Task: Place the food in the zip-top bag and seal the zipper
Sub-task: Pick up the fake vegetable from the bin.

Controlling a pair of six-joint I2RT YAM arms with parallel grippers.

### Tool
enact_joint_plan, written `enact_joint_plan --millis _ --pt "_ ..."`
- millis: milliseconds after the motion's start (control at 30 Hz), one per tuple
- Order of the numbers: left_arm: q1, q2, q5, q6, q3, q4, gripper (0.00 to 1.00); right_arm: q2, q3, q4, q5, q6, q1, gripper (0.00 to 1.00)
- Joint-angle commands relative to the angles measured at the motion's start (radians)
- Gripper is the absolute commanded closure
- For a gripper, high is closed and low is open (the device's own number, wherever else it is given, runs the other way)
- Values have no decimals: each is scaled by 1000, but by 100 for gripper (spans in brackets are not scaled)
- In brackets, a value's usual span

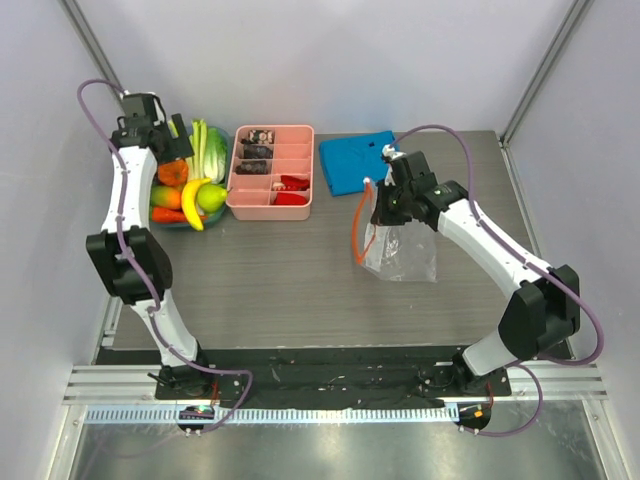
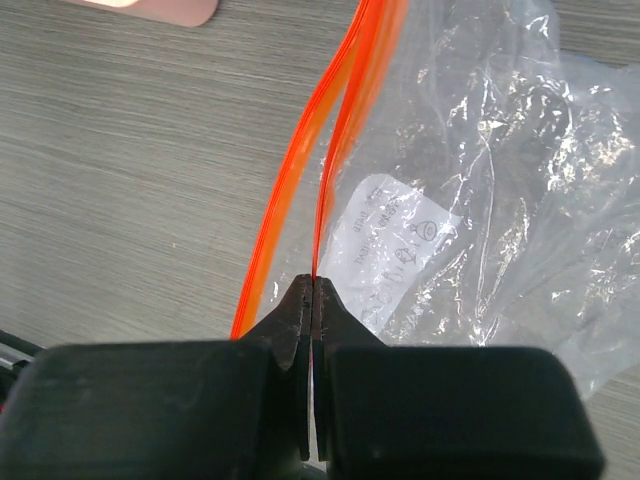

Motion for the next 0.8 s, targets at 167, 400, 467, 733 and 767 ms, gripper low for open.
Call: enact_joint_plan --millis 167,400,467,733,767 --pt "2 197 -178 -110 172 -10 0 -68 -38 90 -63 23 -4 99" --pt "2 231 -159 -117 150 27 1 -79 -38 90 -47 2 -4 99" --pt "2 232 -158 -114 149 26 5 -79 -36 90 -46 0 -4 99" --pt "4 121 -57 -90 117 61 44 -77 -25 90 -101 8 -4 99" --pt "5 105 -48 -88 110 69 46 -77 -25 92 -107 17 -4 99"
